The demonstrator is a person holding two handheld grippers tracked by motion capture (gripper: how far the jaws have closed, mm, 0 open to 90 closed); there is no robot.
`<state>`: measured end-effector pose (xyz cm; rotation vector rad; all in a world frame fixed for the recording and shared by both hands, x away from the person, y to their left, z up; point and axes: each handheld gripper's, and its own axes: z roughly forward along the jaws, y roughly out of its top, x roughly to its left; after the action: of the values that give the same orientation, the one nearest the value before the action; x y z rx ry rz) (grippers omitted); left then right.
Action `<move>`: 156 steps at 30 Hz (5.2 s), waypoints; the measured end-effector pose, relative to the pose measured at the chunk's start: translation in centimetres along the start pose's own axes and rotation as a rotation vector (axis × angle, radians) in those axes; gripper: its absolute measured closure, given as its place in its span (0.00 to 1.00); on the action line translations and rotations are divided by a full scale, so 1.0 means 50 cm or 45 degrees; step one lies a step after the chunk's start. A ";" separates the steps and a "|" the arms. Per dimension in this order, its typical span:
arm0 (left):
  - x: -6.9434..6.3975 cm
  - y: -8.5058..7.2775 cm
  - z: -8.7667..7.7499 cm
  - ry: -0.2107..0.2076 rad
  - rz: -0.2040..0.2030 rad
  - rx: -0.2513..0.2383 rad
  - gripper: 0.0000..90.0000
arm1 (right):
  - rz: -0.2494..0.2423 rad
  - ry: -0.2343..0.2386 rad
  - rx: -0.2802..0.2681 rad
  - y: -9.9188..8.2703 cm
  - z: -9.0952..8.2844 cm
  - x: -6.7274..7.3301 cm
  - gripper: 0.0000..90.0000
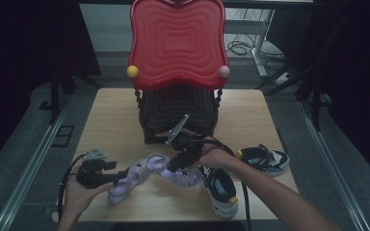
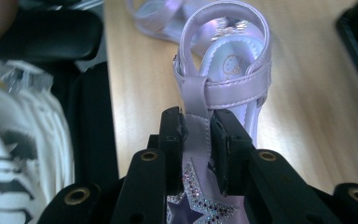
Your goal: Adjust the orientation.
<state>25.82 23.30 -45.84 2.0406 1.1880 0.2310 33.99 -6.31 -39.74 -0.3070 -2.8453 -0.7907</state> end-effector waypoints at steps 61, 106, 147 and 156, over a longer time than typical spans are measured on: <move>0.003 -0.002 -0.002 -0.002 -0.004 0.003 0.43 | -0.137 0.106 0.269 -0.037 0.120 0.024 0.60; -0.043 0.014 -0.032 -0.064 0.110 -0.101 0.81 | 0.157 -0.151 -0.353 -0.190 -0.082 0.085 0.72; -0.122 0.061 0.145 -0.067 0.237 0.213 0.99 | 0.327 -0.190 -0.729 -0.343 -0.062 0.179 0.71; -0.129 0.053 0.155 -0.077 0.261 0.274 1.00 | 0.329 -0.203 -0.716 -0.346 -0.058 0.182 0.71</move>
<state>27.85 13.35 -48.13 2.3430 1.0030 0.1437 21.32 -20.93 -43.76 -0.8215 -2.5774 -1.5487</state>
